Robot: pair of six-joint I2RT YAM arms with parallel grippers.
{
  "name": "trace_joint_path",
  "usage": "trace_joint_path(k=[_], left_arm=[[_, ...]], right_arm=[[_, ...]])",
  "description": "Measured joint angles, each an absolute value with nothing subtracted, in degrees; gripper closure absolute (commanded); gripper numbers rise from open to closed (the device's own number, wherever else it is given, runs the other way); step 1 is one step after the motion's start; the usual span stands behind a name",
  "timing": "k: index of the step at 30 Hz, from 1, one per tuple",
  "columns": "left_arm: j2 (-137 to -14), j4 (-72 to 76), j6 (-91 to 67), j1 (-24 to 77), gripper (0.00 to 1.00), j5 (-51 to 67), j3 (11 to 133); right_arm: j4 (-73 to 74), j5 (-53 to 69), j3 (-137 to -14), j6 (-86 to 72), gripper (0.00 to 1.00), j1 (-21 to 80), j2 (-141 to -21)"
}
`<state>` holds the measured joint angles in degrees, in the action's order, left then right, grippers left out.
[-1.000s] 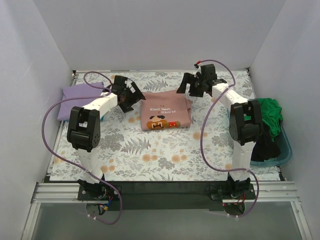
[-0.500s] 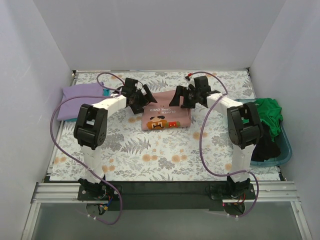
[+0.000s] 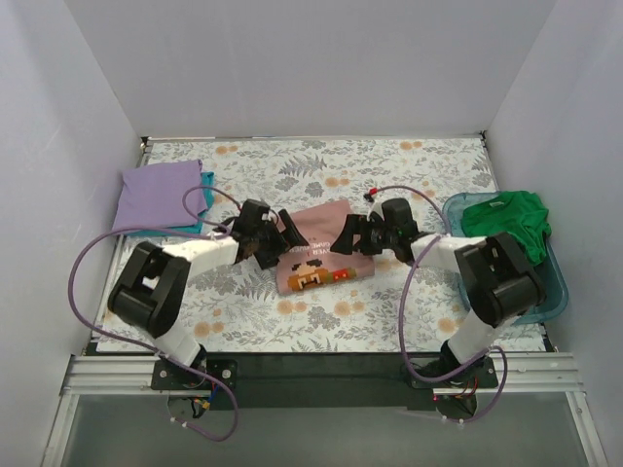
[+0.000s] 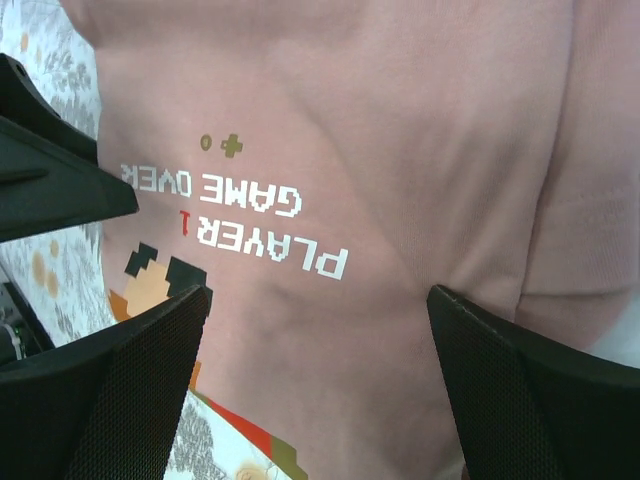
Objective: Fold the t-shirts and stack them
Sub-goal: Fold the tshirt
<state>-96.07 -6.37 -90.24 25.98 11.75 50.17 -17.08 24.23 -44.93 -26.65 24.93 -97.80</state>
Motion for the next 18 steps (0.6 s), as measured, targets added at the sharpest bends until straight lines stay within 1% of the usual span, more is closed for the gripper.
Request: trace_joint_path(k=[4,7,13,15,18], left_arm=[[-86.0,-7.7,-93.3,28.4,0.02,11.0,40.4],[-80.0,-11.7,-94.9,28.8,0.02,8.9,36.5],[-72.1,-19.1,-95.4,29.8,0.02,6.4,35.4],[-69.8,-20.5,-95.4,29.9,0.02,6.0,35.4],[-67.5,-22.0,-95.1,30.2,0.02,5.5,35.3]], right_arm=[[-22.5,20.3,-33.1,-29.8,0.02,29.5,-88.6],[-23.7,18.9,-28.2,-31.8,0.02,31.4,-83.7],[-18.3,18.3,-23.2,-34.1,0.02,32.7,-73.5],[-15.6,18.6,-22.2,-34.5,0.02,32.8,-67.8],[-13.2,18.1,-21.0,-35.0,0.02,32.8,-56.3]])
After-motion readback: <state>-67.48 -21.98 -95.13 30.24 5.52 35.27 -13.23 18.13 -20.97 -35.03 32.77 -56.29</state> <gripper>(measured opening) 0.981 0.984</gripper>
